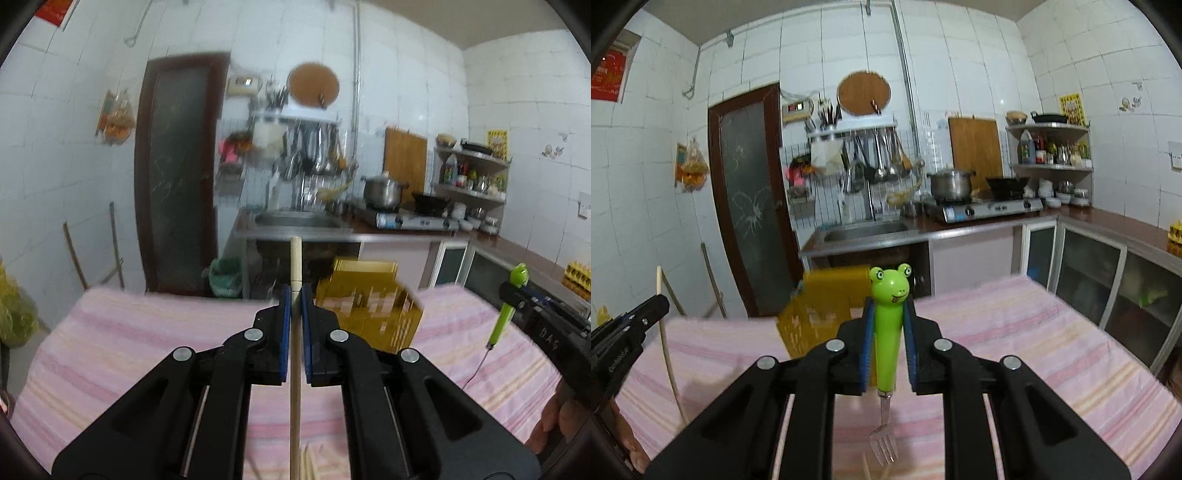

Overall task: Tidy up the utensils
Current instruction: 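Carry the frog fork with the right tool into the yellow holder, then open the right tool to release the fork and withdraw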

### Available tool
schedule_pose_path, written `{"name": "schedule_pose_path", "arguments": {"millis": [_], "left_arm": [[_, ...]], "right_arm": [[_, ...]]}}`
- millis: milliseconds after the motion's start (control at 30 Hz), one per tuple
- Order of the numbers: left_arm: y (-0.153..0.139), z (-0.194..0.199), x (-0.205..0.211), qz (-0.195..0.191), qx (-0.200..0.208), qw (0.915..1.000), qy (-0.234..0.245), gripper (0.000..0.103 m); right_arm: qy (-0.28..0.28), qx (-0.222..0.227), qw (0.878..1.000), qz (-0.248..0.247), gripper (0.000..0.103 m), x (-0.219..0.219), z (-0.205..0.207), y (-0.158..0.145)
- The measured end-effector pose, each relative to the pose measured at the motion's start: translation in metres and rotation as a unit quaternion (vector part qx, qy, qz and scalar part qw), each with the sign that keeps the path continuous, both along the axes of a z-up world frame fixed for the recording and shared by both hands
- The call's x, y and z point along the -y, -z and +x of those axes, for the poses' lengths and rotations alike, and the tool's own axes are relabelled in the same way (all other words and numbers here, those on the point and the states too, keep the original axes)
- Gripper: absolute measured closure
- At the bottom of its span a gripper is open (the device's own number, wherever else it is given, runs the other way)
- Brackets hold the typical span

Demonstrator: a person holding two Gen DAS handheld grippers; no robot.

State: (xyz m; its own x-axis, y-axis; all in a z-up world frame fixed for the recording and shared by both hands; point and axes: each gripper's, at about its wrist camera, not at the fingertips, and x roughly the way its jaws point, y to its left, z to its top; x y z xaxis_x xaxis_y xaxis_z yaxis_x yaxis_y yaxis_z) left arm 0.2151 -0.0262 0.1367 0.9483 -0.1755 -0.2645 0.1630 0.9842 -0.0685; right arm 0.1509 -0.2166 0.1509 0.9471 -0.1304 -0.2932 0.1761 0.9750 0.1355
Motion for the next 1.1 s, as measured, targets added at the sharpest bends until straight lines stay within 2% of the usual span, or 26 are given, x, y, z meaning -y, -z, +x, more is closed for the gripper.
{"name": "schedule_pose_path", "arguments": {"millis": [133,267,467,633,733,967,1100], "left_arm": [[-0.043,0.026,0.013,-0.022,0.033,0.9989,0.024,0.099],[-0.074,0.056,0.028,-0.039,0.066,0.9963,0.039,0.099],[-0.093,0.107,0.054,-0.050,0.089,0.9937,0.046,0.099],[-0.079,0.149,0.073,-0.039,0.098,0.9936,0.039,0.099],[-0.052,0.173,0.082,-0.031,0.084,0.9955,0.032,0.099],[0.005,0.199,0.083,-0.011,0.038,0.9991,0.016,0.099],[0.015,0.200,0.077,0.000,0.020,0.9998,0.006,0.098]], "right_arm": [[-0.002,0.030,1.000,-0.002,0.087,0.001,0.026,-0.035],[-0.003,0.050,0.999,-0.002,0.087,0.000,0.057,-0.063],[-0.003,0.059,0.998,0.014,0.088,0.008,0.104,-0.077],[-0.005,0.051,0.998,0.035,0.088,0.013,0.138,-0.063],[-0.002,0.041,0.998,0.043,0.088,0.014,0.149,-0.042],[0.016,-0.010,0.999,0.036,0.088,0.021,0.176,0.013],[0.014,-0.044,0.999,0.024,0.088,0.020,0.185,0.033]]}}
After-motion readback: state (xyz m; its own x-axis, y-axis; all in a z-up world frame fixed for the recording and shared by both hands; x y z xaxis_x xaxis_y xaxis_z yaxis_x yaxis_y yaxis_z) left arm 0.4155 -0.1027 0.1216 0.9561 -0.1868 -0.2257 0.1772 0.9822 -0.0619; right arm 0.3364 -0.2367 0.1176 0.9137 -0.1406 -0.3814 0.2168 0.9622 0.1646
